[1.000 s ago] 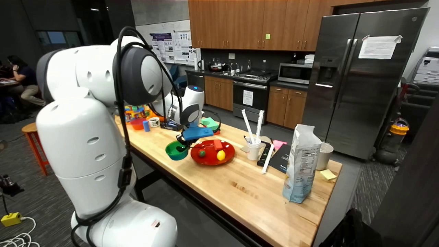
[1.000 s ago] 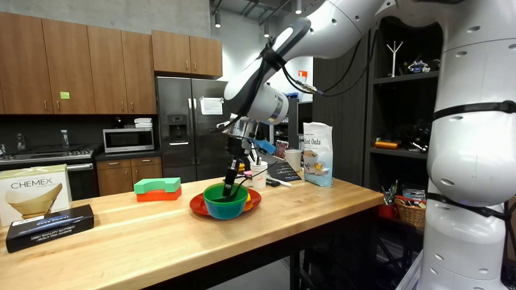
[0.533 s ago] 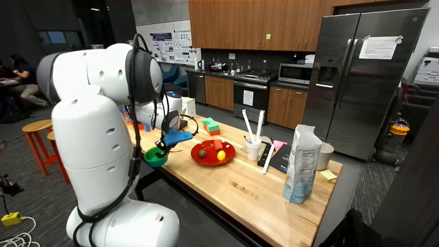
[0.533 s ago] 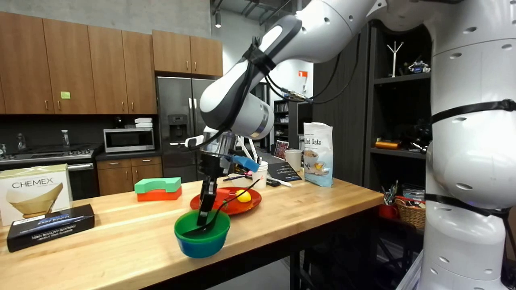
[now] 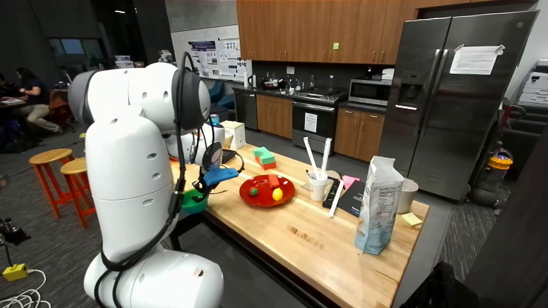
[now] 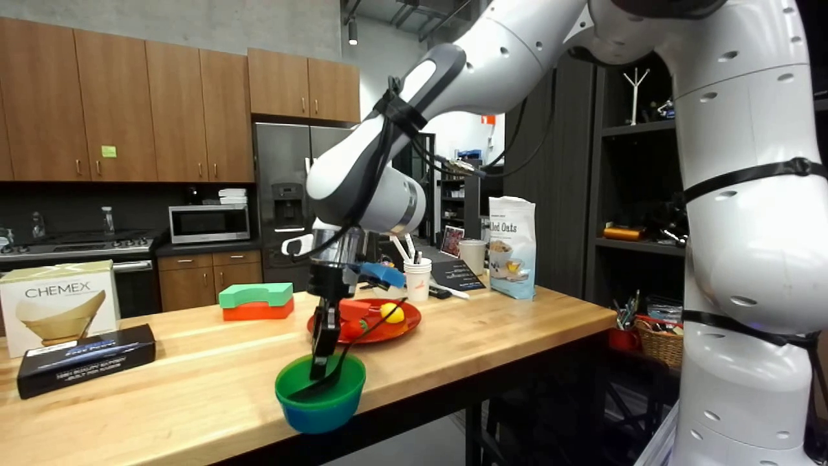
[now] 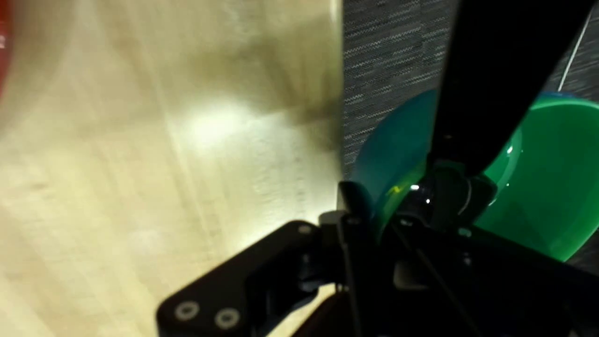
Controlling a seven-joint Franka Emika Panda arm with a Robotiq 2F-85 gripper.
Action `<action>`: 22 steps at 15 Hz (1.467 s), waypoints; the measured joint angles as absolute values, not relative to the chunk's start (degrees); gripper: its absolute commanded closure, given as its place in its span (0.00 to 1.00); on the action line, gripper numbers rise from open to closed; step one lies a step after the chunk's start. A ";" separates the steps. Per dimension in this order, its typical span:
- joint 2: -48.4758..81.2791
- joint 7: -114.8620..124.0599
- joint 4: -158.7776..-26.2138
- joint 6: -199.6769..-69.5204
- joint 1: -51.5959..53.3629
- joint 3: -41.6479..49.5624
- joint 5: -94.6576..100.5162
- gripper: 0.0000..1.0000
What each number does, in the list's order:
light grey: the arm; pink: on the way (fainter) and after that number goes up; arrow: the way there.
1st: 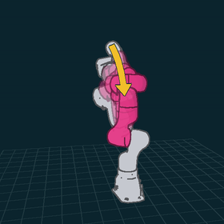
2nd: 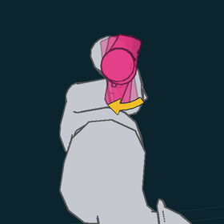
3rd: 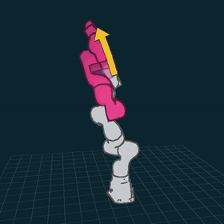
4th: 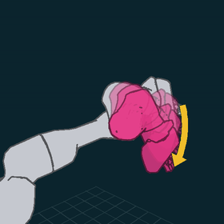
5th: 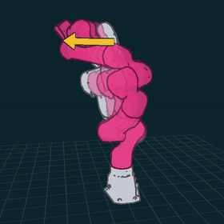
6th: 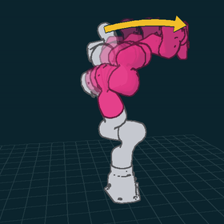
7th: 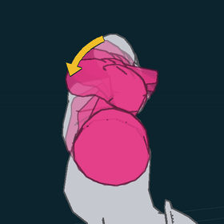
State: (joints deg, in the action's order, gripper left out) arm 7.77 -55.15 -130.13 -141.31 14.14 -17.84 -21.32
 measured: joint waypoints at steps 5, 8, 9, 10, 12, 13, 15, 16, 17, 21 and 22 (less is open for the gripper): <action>7.86 -57.33 -116.79 -126.04 7.41 -12.15 -13.34 0.98; 9.83 -60.42 -106.81 -117.06 4.79 -9.59 -12.27 0.98; 11.04 -61.45 -103.67 -114.57 4.12 -9.05 -12.27 0.98; 12.63 -62.26 -100.74 -112.51 3.62 -8.68 -12.27 0.98; 16.24 -63.34 -96.03 -109.79 3.07 -8.46 -12.29 0.98; 18.15 -63.81 -94.14 -109.03 3.01 -8.46 -12.29 0.98; 21.98 -64.55 -90.98 -108.10 3.02 -8.70 -12.34 0.98; 23.84 -64.89 -89.60 -107.97 3.05 -8.90 -12.39 0.98; 25.64 -65.15 -88.29 -107.95 3.06 -9.14 -12.41 0.98; 31.14 -65.98 -83.85 -108.17 3.15 -10.18 -12.44 0.98; 32.08 -66.00 -82.96 -108.46 3.20 -10.40 -12.44 0.98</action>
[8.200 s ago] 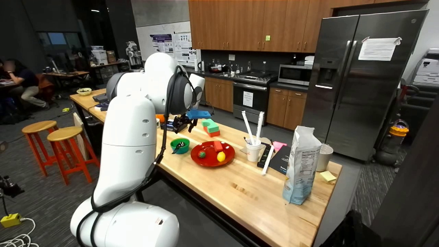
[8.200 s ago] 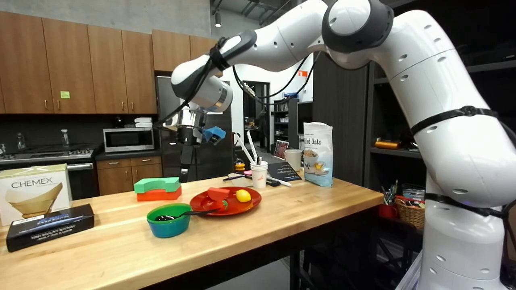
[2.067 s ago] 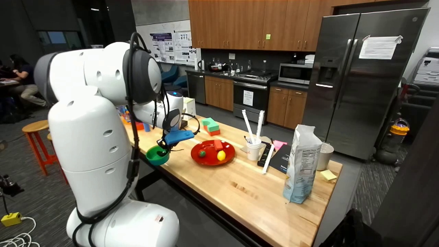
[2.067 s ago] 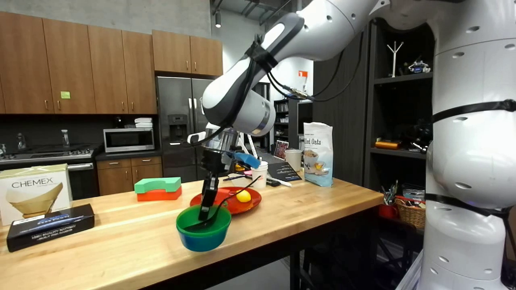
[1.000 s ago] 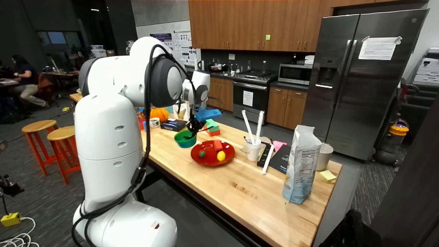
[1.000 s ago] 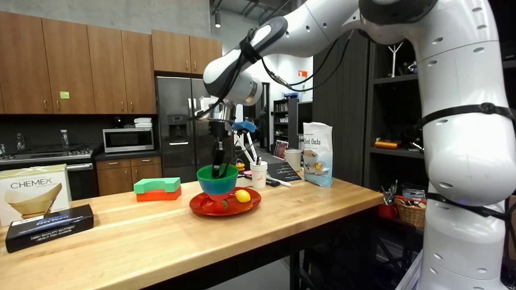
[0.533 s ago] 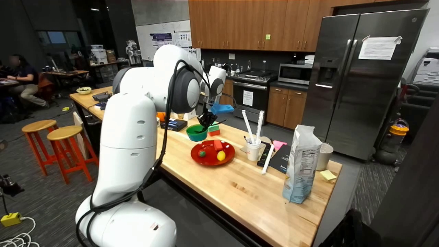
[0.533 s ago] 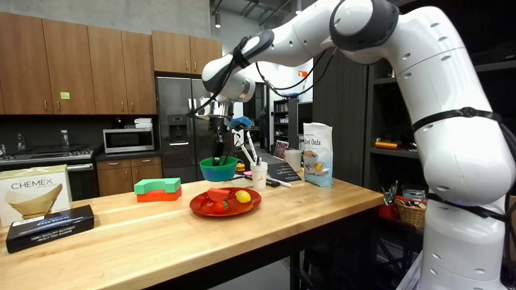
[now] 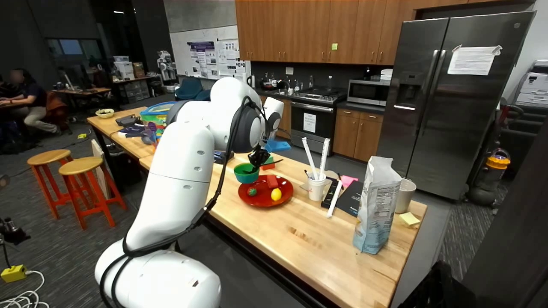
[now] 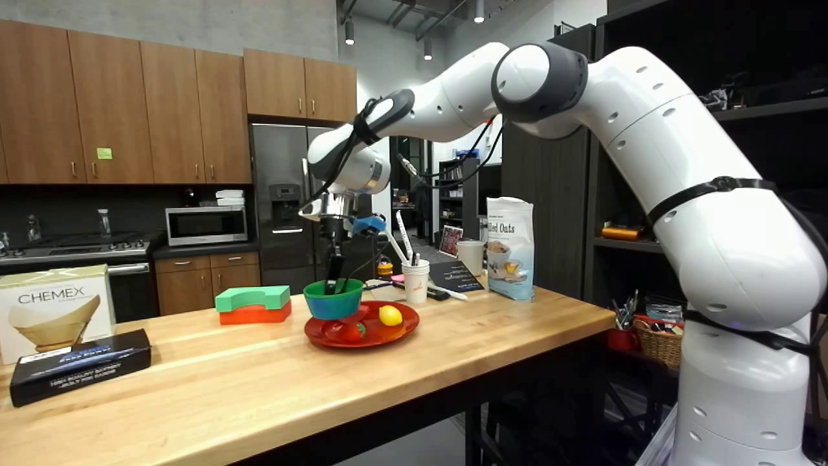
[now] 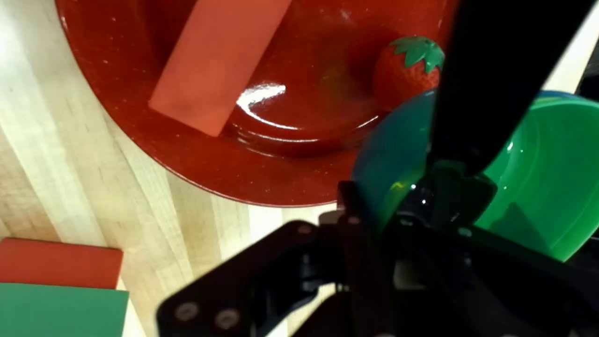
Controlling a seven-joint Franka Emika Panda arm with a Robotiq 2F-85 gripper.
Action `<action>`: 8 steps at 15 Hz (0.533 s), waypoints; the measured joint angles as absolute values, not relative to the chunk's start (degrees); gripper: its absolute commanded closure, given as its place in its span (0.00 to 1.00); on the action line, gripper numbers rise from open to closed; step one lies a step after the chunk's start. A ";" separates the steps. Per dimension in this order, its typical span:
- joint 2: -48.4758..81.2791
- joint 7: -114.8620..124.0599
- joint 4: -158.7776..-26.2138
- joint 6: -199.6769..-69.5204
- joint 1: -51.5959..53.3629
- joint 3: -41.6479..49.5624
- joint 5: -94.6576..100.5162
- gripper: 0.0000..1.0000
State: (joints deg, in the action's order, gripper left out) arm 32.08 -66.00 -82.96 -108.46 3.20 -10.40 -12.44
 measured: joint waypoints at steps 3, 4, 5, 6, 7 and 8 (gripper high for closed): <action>33.76 -66.01 -81.50 -110.65 3.36 -10.80 -12.38 0.98; 34.09 -66.01 -81.34 -111.77 3.46 -10.81 -12.30 0.98; 34.39 -66.01 -81.23 -113.06 3.53 -10.81 -12.15 0.98; 34.60 -66.00 -81.22 -114.28 3.60 -10.81 -12.00 0.98; 34.81 -65.96 -81.22 -115.24 3.64 -10.81 -11.78 0.98; 35.06 -65.88 -81.22 -116.11 3.65 -10.80 -11.32 0.98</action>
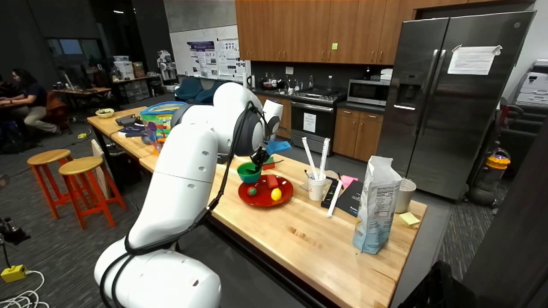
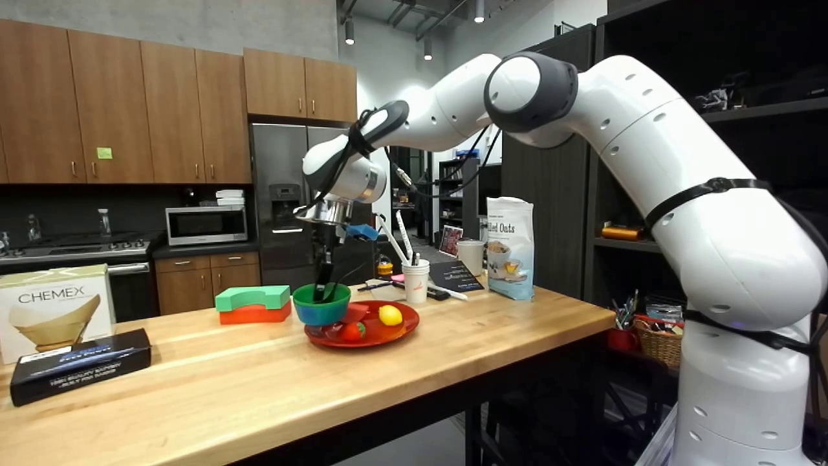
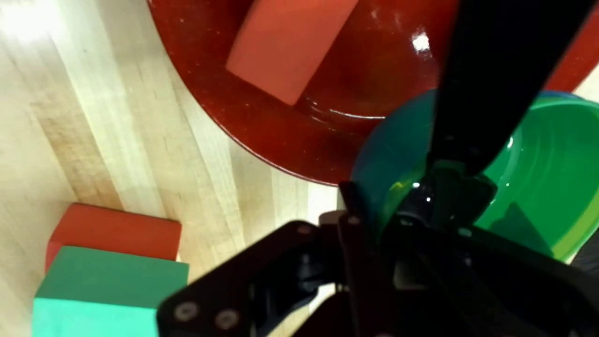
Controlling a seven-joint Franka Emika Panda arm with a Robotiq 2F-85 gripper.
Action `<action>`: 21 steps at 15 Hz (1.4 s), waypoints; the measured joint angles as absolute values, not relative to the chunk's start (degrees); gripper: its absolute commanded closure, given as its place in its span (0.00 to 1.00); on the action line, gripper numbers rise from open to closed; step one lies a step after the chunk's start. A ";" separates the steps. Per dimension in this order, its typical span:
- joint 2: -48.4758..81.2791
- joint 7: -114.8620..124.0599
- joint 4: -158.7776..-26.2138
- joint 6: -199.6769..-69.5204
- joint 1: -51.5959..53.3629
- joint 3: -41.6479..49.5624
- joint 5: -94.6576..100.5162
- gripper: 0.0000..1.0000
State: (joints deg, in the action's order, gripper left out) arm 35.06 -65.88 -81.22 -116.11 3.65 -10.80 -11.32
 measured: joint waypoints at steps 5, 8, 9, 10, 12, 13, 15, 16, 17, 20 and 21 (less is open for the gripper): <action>36.30 -64.66 -81.48 -118.20 3.68 -10.56 -7.91 0.98; 36.80 -63.83 -81.90 -119.06 3.68 -10.55 -6.81 0.98; 36.79 -63.59 -81.91 -119.09 3.68 -10.55 -6.69 0.98; 36.79 -63.44 -81.91 -119.10 3.69 -10.55 -6.59 0.68; 36.79 -63.27 -81.92 -119.12 3.73 -10.56 -6.50 0.64; 36.81 -63.12 -81.97 -119.16 3.79 -10.56 -6.43 0.57; 36.82 -62.84 -82.21 -119.17 4.01 -10.63 -6.23 0.44; 36.82 -62.71 -82.30 -119.14 4.18 -10.68 -6.16 0.38; 36.82 -62.61 -82.34 -119.08 4.37 -10.73 -6.06 0.32; 36.72 -62.29 -82.35 -118.74 5.12 -10.77 -5.50 0.11; 36.60 -62.00 -82.35 -118.69 5.39 -10.77 -4.98 0.05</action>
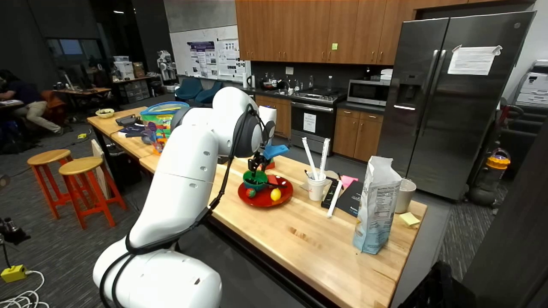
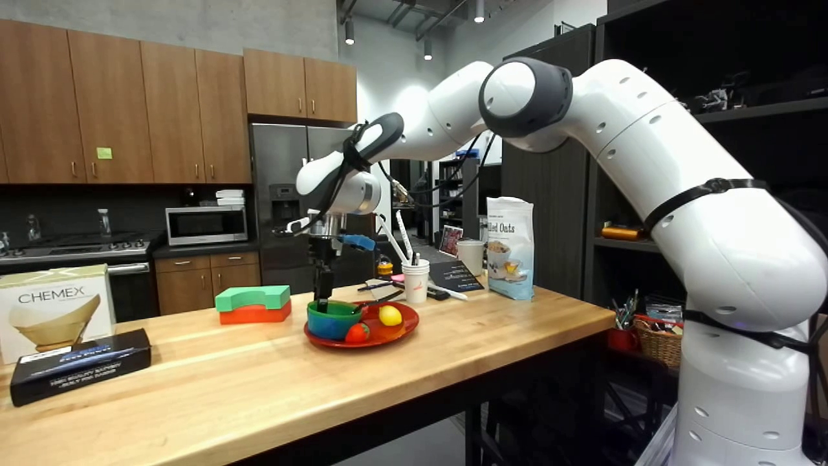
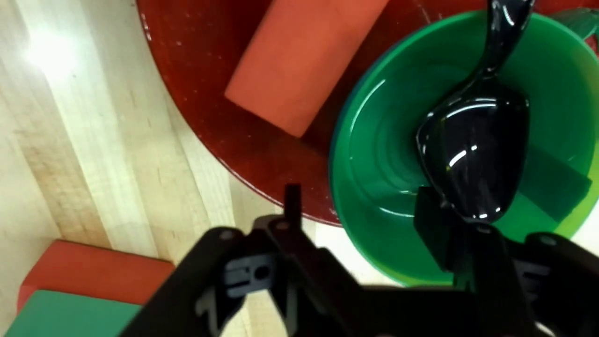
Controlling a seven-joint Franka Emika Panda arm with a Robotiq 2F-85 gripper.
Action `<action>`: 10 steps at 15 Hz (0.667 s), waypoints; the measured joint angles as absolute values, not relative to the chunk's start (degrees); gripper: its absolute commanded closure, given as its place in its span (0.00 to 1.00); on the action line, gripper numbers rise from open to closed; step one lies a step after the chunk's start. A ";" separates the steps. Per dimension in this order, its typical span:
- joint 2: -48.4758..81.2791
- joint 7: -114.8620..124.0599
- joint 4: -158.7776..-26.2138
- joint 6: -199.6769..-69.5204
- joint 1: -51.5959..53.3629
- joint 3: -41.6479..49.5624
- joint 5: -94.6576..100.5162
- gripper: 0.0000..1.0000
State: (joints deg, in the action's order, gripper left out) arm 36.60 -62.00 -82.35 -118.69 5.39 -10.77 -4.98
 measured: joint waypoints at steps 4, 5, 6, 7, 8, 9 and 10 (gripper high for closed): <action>35.12 -59.45 -82.42 -118.50 6.41 -10.69 -1.30 0.00; 34.38 -58.69 -82.50 -118.09 6.61 -10.65 -0.23 0.00; 33.48 -57.87 -82.58 -117.46 6.82 -10.58 0.84 0.00; 32.45 -57.06 -82.73 -116.45 6.99 -10.53 1.79 0.00; 31.28 -56.27 -83.07 -115.40 7.11 -10.50 2.63 0.00; 30.05 -55.42 -83.62 -114.38 7.20 -10.47 3.36 0.00; 28.82 -54.68 -84.44 -113.67 7.20 -10.46 3.79 0.00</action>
State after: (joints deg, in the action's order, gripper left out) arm 28.82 -54.68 -84.44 -113.67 7.20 -10.46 3.79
